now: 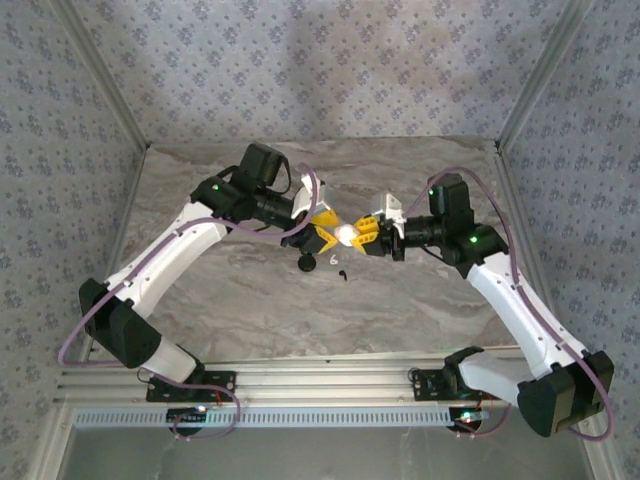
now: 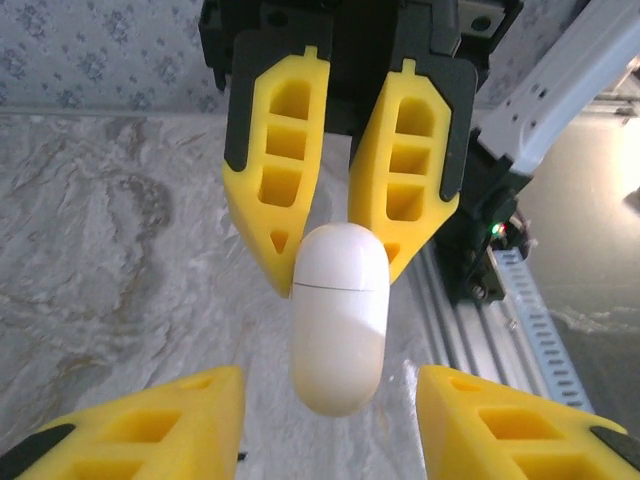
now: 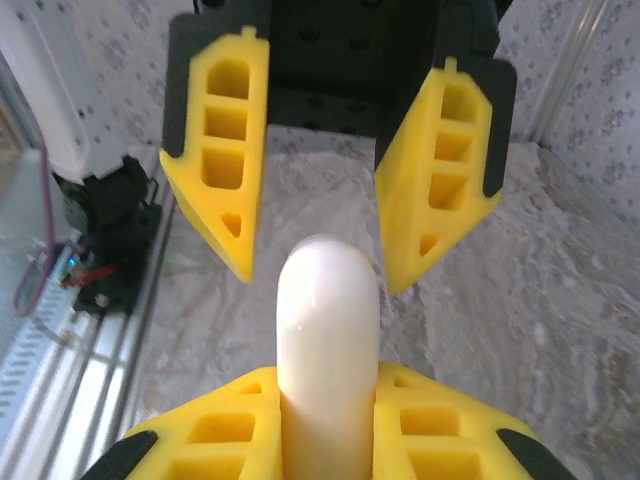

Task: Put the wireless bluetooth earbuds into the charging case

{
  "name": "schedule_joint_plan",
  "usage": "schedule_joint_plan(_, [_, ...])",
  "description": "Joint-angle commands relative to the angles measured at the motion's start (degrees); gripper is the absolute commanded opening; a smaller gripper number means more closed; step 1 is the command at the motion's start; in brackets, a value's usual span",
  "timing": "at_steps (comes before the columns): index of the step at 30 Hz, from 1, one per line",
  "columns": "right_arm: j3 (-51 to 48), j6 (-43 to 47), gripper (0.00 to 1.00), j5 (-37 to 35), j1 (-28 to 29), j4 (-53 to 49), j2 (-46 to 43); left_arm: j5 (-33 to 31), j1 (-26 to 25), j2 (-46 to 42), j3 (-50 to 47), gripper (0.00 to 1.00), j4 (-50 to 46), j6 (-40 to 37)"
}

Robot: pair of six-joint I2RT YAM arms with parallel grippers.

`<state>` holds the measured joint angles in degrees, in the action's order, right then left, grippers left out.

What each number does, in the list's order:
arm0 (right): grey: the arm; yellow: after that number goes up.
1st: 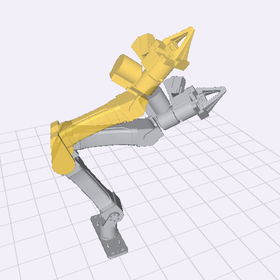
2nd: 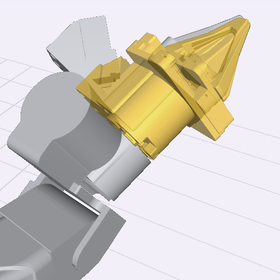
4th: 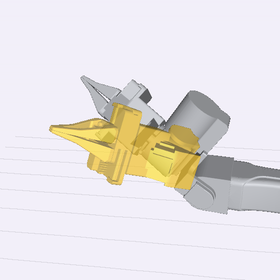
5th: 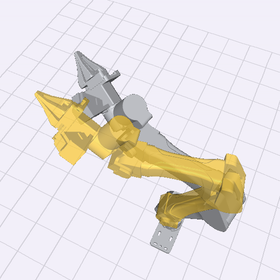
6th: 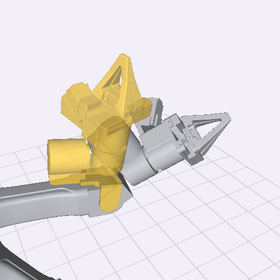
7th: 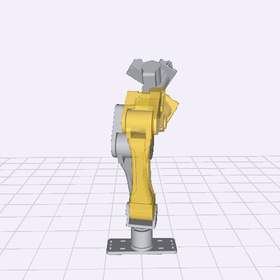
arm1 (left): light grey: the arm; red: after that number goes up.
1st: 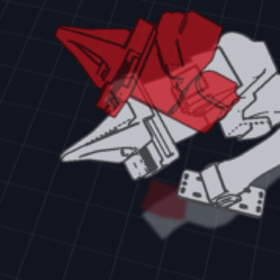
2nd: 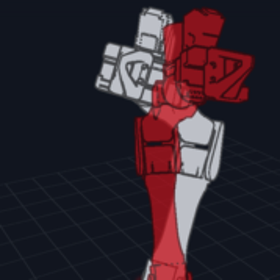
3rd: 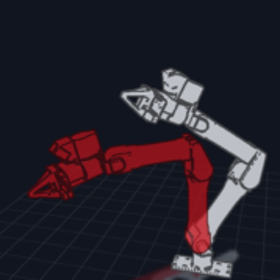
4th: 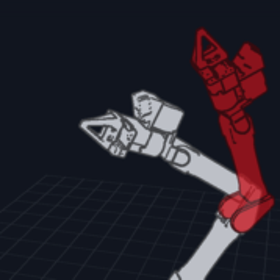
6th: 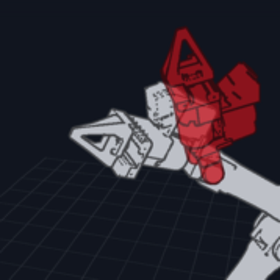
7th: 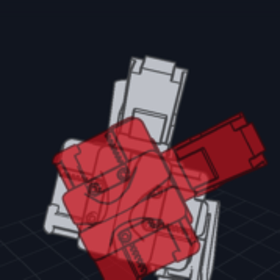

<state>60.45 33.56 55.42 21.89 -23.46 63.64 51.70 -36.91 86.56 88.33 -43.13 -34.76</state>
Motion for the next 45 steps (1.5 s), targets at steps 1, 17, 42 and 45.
schedule_joint_plan(1, [2.38, 6.39, 0.14, -7.19, 2.06, -4.97, -0.89, -3.91, -0.96, -1.53, 1.61, 0.51, -6.13, -7.63])
schedule_joint_plan(17, [3.64, 8.15, 0.14, -8.84, 6.99, -4.07, 1.83, -6.88, -2.43, -0.36, 0.88, 0.45, -8.36, -10.76])
schedule_joint_plan(42, [1.88, 7.52, 0.25, -10.18, 7.67, -1.87, 0.49, -7.27, -2.96, -0.01, 0.83, 0.22, -7.59, -9.73])
schedule_joint_plan(45, [0.38, 6.45, 0.37, -13.47, 7.51, -0.22, -0.9, -6.9, -2.91, -0.19, 0.63, 0.22, -7.5, -9.71])
